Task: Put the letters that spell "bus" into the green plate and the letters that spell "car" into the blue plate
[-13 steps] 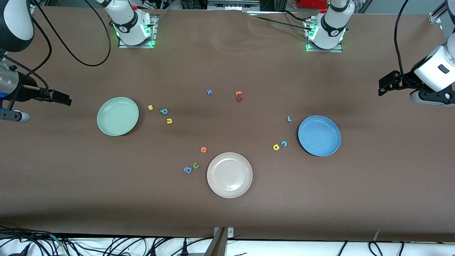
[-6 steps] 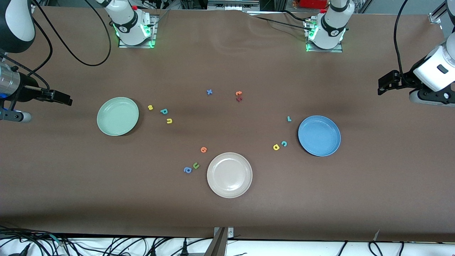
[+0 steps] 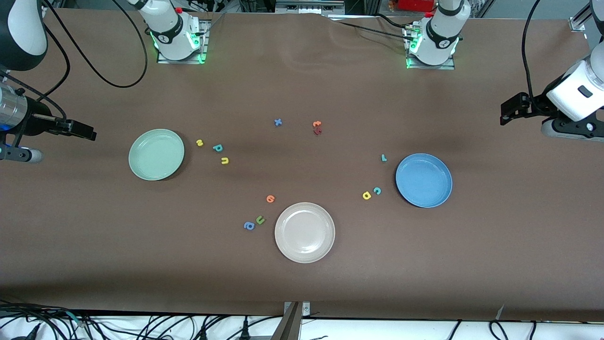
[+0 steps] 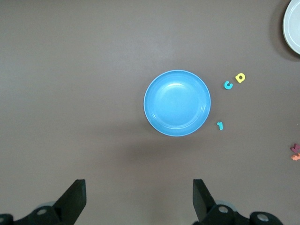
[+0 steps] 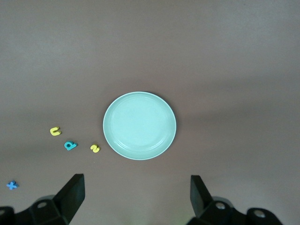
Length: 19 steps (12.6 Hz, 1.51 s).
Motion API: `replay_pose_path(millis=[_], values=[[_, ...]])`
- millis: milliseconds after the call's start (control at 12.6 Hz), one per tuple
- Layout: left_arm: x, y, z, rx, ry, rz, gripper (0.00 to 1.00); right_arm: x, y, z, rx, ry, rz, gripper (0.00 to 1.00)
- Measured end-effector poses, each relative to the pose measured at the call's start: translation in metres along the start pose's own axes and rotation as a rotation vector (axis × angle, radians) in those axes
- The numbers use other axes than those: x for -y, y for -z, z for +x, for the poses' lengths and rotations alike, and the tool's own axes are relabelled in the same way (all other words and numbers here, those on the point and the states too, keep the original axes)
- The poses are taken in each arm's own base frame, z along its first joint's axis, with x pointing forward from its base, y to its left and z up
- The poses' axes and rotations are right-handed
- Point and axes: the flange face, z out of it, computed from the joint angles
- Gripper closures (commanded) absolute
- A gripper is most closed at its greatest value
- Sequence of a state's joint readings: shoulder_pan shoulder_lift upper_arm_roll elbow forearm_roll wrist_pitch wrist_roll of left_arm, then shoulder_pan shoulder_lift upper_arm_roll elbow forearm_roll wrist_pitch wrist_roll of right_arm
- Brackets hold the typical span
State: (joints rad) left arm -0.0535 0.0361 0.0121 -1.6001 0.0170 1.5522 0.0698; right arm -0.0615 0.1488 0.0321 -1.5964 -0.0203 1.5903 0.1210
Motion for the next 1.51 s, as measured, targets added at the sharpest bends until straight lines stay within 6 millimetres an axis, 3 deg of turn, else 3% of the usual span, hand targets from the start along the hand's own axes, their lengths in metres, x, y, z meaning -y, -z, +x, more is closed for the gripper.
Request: replay_pose_path(millis=[555,634,872,1109,1268,1506], values=[[-0.001,0.009,0.002,-0.016,-0.002,0.001,0.0,0.002,-0.001,0.0,0.002,-0.018,0.0,0.01],[-0.003,0.003,0.005,-0.002,-0.007,0.001,0.0,0.008,-0.001,-0.001,0.003,-0.04,-0.001,0.01],[-0.026,-0.035,0.022,0.085,-0.042,-0.001,0.0,0.056,-0.004,-0.01,0.009,-0.112,-0.003,0.01],[-0.041,-0.072,0.042,0.134,-0.064,-0.017,0.0,0.121,-0.028,-0.026,0.021,-0.202,-0.012,0.01],[-0.06,-0.105,0.061,0.141,-0.075,-0.028,0.0,0.158,-0.065,-0.036,0.013,-0.244,-0.01,0.01],[-0.119,-0.173,0.086,0.179,0.019,-0.001,0.01,0.182,-0.134,-0.048,0.009,-0.255,-0.005,0.01]])
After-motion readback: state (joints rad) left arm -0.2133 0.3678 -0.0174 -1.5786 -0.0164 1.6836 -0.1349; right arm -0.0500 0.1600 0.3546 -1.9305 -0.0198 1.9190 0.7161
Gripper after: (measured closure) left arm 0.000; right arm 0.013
